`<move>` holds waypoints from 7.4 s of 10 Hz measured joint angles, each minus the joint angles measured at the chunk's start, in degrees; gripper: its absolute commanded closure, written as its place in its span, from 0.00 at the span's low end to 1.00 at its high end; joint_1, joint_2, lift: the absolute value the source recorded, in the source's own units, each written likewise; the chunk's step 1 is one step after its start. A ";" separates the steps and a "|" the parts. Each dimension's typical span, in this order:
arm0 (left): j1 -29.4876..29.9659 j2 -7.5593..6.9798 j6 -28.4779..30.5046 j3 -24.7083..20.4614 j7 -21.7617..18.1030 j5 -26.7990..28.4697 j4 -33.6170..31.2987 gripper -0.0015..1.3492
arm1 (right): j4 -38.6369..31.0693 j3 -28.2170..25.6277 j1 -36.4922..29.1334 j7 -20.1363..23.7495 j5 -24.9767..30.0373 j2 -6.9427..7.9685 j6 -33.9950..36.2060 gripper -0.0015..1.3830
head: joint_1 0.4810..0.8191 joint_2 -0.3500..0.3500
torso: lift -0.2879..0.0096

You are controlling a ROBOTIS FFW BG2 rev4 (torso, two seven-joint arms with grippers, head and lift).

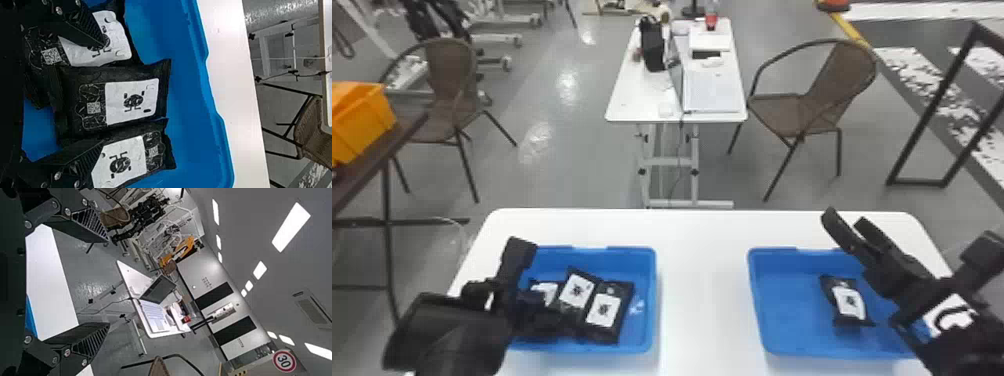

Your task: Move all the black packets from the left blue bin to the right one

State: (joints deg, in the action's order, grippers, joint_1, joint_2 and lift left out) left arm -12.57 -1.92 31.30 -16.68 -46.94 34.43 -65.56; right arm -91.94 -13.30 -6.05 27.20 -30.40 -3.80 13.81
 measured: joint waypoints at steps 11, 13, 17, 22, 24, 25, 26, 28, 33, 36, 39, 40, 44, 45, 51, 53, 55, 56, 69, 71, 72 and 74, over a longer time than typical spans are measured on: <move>-3.51 -2.05 -5.57 2.19 -1.58 -5.58 7.48 0.90 | 0.81 0.14 -0.37 0.48 -1.98 0.28 -0.12 0.21 | 0.63 0.51 | 0.97; -3.43 -2.10 -6.33 2.11 -1.77 -4.87 7.46 0.90 | 0.88 0.27 -0.36 0.55 -2.38 0.28 -0.25 0.21 | 0.63 0.52 | 0.97; 2.39 -1.92 -14.23 -2.12 -11.75 -11.20 -2.84 0.90 | 0.38 0.71 -0.67 2.17 -3.64 0.28 -0.28 0.21 | 0.63 0.51 | 0.97; 3.95 -3.11 -24.65 2.86 -21.97 -37.01 -3.36 0.90 | 1.30 4.24 0.23 6.08 -5.34 0.17 0.99 0.22 | 0.63 0.46 | 0.97; -0.63 -3.18 -27.12 7.94 -25.12 -42.33 2.60 0.90 | 2.87 6.92 2.34 8.71 -5.37 -0.41 1.82 0.21 | 0.63 0.45 | 0.97; -3.39 -3.11 -28.29 10.95 -26.23 -44.69 6.35 0.90 | 3.60 8.30 3.48 9.74 -5.37 -0.78 2.12 0.21 | 0.63 0.43 | 0.97; -5.70 -2.80 -29.05 13.54 -26.56 -45.95 9.28 0.90 | 4.28 9.47 4.63 10.73 -5.37 -0.98 2.56 0.21 | 0.63 0.42 | 0.97; -8.55 -1.63 -30.11 16.35 -26.81 -46.85 13.82 0.90 | 4.68 11.43 6.39 11.87 -5.37 -1.04 2.88 0.21 | 0.63 0.41 | 0.97; -9.87 0.03 -30.57 17.24 -26.80 -47.10 16.32 0.90 | 5.76 16.31 9.18 13.15 -5.40 -1.03 3.87 0.46 | 0.63 0.45 | 0.97; -9.82 0.36 -30.60 17.29 -26.46 -47.84 16.34 0.90 | 6.66 16.91 10.51 13.05 -2.85 -0.90 4.57 0.93 | 0.63 0.46 | 0.97; -8.99 0.43 -30.85 16.69 -23.59 -49.29 16.34 0.64 | 7.07 16.74 10.04 13.01 -3.76 0.01 0.70 0.93 | 0.63 0.47 | 0.97; -8.00 0.42 -31.10 16.10 -19.76 -51.28 16.26 0.31 | 7.70 16.68 9.77 12.99 -5.37 0.10 -0.02 0.93 | 0.63 0.47 | 0.97; 1.97 -1.16 -28.39 9.18 -9.25 -53.95 5.68 0.00 | 11.52 7.19 8.86 12.87 -0.50 -0.32 2.37 0.93 | 0.63 0.48 | 0.97; 4.66 -1.27 -27.57 6.94 -7.14 -54.28 2.23 0.00 | 13.98 4.39 8.87 12.78 1.36 -0.98 3.66 0.93 | 0.63 0.47 | 0.97; 9.66 -1.06 -26.85 1.36 -2.06 -54.91 -2.44 0.21 | 36.38 1.08 17.88 12.40 10.41 -6.28 11.67 0.11 | 0.63 0.46 | 0.97; 10.08 -1.06 -23.03 1.33 -0.43 -51.30 -4.51 0.21 | 30.86 -1.76 16.76 9.97 17.53 -5.25 12.04 0.11 | 0.63 0.41 | 0.97; 10.17 -0.85 -14.85 1.97 1.40 -47.52 -6.26 0.21 | 19.24 -4.12 12.32 6.88 19.23 -2.84 11.22 0.23 | 0.63 0.38 | 0.97; 9.72 -0.58 -8.44 2.55 1.93 -44.25 -7.60 0.21 | 14.61 -5.04 10.20 6.76 17.85 -1.74 10.74 0.25 | 0.63 0.36 | 0.97; -4.97 -3.01 15.17 8.49 2.03 -28.83 5.09 0.28 | -0.17 -7.59 6.30 5.49 0.59 1.86 7.84 0.26 | 0.63 0.36 | 0.97; -6.23 -3.23 15.67 9.67 1.99 -30.49 8.64 0.49 | -0.16 -7.45 6.01 5.49 -0.20 1.92 7.50 0.26 | 0.63 0.35 | 0.97; -6.91 -3.30 15.41 9.86 1.78 -30.90 10.59 0.58 | -0.12 -7.45 5.86 5.49 -0.63 1.95 7.29 0.26 | 0.63 0.34 | 0.97; -7.56 -3.59 14.97 10.10 0.54 -31.21 12.85 0.61 | -0.07 -7.38 5.83 5.49 -1.20 1.95 7.18 0.26 | 0.63 0.33 | 0.97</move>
State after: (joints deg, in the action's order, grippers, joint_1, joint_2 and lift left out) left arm -20.13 -5.51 46.27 -6.58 -46.39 3.22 -52.71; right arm -92.02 -20.67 -0.22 32.69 -31.60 -1.84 20.99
